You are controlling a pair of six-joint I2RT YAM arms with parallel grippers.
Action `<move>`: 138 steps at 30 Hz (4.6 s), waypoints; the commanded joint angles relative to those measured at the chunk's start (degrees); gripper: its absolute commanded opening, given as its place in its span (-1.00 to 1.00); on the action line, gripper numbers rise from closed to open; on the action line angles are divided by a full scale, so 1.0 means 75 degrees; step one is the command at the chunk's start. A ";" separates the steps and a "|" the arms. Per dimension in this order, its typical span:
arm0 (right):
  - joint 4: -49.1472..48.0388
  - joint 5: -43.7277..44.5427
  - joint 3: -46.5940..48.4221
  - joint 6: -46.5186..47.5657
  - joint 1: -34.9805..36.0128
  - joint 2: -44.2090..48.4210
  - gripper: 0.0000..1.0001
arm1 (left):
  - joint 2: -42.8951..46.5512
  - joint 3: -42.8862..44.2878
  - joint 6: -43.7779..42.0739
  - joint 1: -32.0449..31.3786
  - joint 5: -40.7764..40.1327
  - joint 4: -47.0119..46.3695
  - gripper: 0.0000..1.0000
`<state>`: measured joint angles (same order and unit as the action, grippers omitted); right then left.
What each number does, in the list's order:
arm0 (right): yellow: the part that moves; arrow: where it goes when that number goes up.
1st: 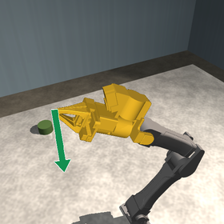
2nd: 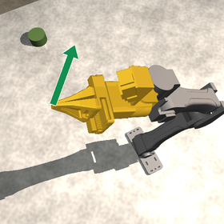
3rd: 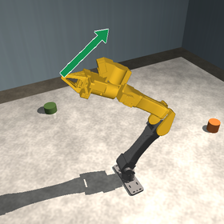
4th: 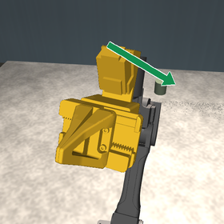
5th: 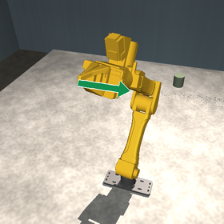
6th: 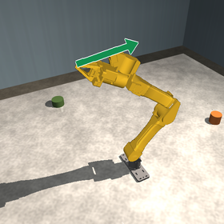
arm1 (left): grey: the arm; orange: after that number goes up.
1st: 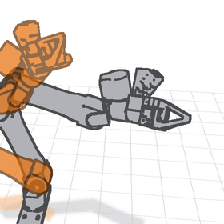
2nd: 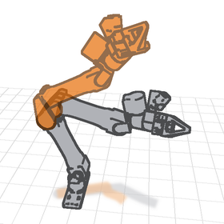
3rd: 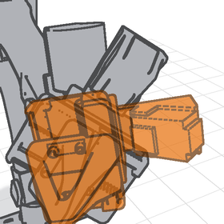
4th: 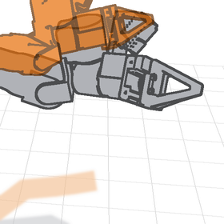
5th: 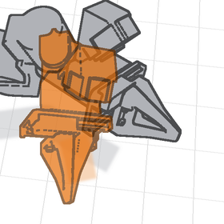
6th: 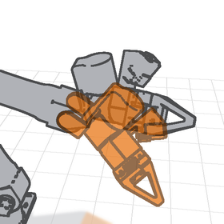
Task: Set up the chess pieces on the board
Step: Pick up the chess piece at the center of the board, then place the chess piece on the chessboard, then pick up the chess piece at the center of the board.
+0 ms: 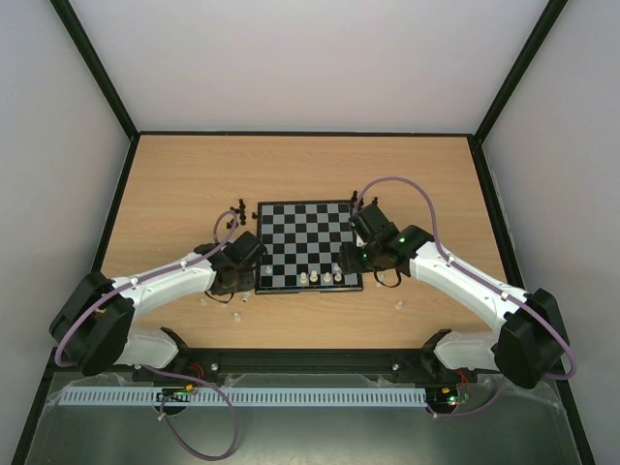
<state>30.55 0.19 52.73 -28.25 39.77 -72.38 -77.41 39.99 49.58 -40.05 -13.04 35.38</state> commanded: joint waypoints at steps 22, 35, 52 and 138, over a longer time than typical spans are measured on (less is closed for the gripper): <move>0.0064 -0.0169 -0.0163 0.0133 0.0039 0.0135 0.18 | -0.0171 -0.0186 -0.0102 0.0289 -0.0304 -0.0273 -0.44; 0.0063 -0.0181 -0.0164 0.0135 0.0036 0.0123 0.18 | -0.0379 0.0069 -0.0406 0.0325 -0.0066 -0.0218 -0.96; 0.0105 0.0090 -0.0118 0.0064 0.0038 0.0147 0.18 | -0.1390 0.3390 -0.1063 -0.0939 0.0087 0.1331 -0.92; 0.0919 0.1784 -0.0389 -0.1293 -0.1347 -0.1825 -0.06 | 0.1077 0.1793 -0.2499 -0.0690 0.1113 -0.0940 0.98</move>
<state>33.23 10.98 50.30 -35.46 29.85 -84.86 -70.74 54.15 32.08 -45.80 -6.46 29.54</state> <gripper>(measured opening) 0.475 0.990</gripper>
